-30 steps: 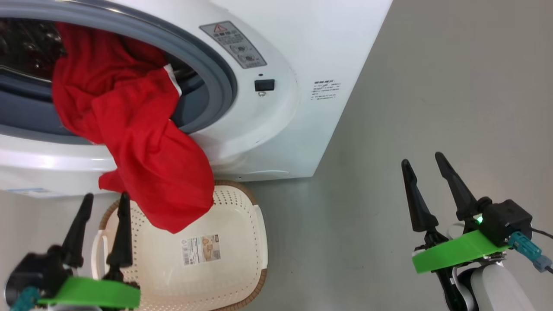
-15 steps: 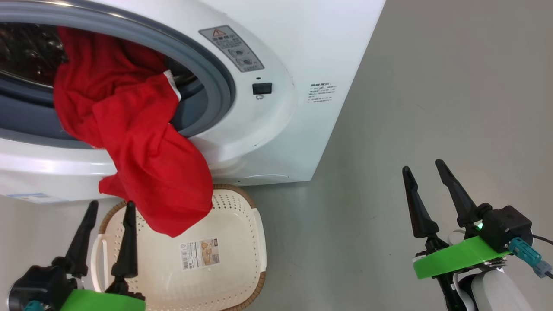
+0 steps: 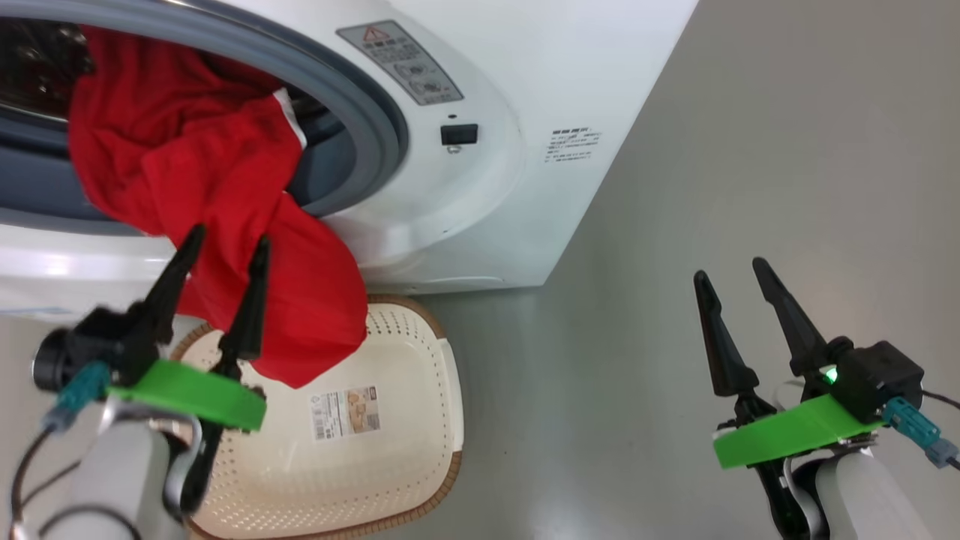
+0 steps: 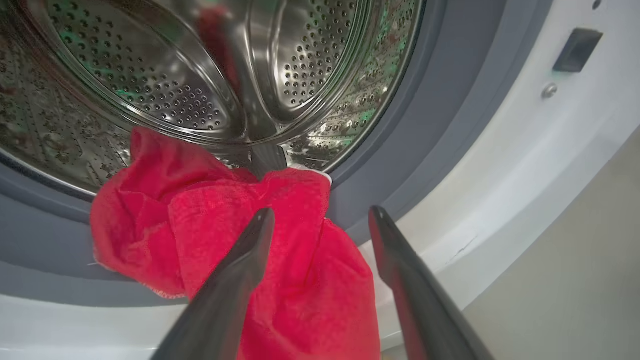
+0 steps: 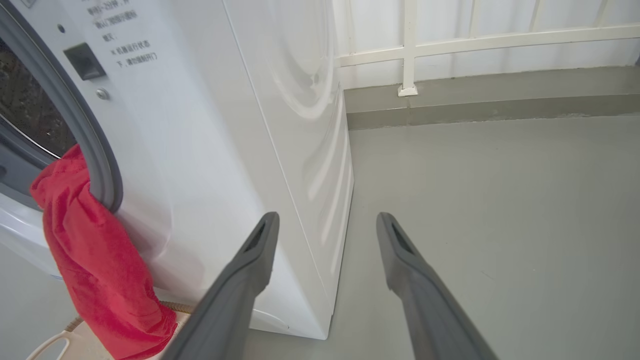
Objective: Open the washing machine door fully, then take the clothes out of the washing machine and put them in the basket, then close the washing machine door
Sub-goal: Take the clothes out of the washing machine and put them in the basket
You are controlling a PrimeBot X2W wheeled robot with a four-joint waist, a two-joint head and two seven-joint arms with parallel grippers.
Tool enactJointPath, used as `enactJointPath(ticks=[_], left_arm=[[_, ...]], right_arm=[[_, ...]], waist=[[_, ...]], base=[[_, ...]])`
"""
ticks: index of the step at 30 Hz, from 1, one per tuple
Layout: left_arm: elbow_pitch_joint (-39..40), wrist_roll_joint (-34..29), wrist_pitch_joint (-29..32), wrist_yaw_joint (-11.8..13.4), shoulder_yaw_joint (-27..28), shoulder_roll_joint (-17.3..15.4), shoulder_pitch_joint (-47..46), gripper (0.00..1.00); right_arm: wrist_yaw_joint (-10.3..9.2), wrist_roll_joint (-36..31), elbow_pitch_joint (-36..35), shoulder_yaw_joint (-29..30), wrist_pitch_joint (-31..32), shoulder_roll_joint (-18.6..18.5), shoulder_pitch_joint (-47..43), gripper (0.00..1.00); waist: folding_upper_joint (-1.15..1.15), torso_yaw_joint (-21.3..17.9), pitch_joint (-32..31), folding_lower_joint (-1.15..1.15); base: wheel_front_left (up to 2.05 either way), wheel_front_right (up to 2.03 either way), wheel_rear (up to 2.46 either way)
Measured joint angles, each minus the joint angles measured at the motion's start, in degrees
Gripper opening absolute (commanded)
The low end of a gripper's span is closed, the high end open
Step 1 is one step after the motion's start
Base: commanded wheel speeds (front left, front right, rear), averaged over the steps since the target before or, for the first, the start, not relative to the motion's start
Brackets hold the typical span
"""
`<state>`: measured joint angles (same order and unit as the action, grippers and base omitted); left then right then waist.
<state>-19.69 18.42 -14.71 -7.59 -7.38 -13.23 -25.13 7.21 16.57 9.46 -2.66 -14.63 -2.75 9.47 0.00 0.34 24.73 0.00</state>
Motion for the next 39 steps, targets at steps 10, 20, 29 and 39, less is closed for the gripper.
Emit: enactJointPath(ticks=[10,20,29,39], left_arm=[[-13.7,5.5,0.0,0.0,-6.2,-4.5,-13.3,1.0],[-20.3,11.5,0.0,0.0,-12.0,-8.1,-20.0,1.0],[-23.8,14.6,0.0,0.0,-14.9,-9.4,-21.9,0.49],[-23.1,14.9,0.0,0.0,-14.6,-9.4,-22.0,0.0]], right_arm=[[0.0,0.6,-0.4,-2.0,0.0,-0.1,2.2,1.0],[0.0,0.8,-1.0,-2.0,0.0,-0.1,2.8,1.0],[0.0,1.0,-1.2,-2.3,0.0,-0.1,2.9,1.0],[0.0,1.0,-1.4,-2.2,0.0,-0.1,2.9,1.0]], waist=[[0.0,-2.0,3.5,0.0],[0.0,-4.3,6.1,0.0],[0.0,-5.2,6.4,0.0],[0.0,-4.9,6.0,0.0]], base=[[0.0,0.0,0.0],[0.0,0.0,0.0],[0.0,0.0,0.0],[0.0,0.0,0.0]])
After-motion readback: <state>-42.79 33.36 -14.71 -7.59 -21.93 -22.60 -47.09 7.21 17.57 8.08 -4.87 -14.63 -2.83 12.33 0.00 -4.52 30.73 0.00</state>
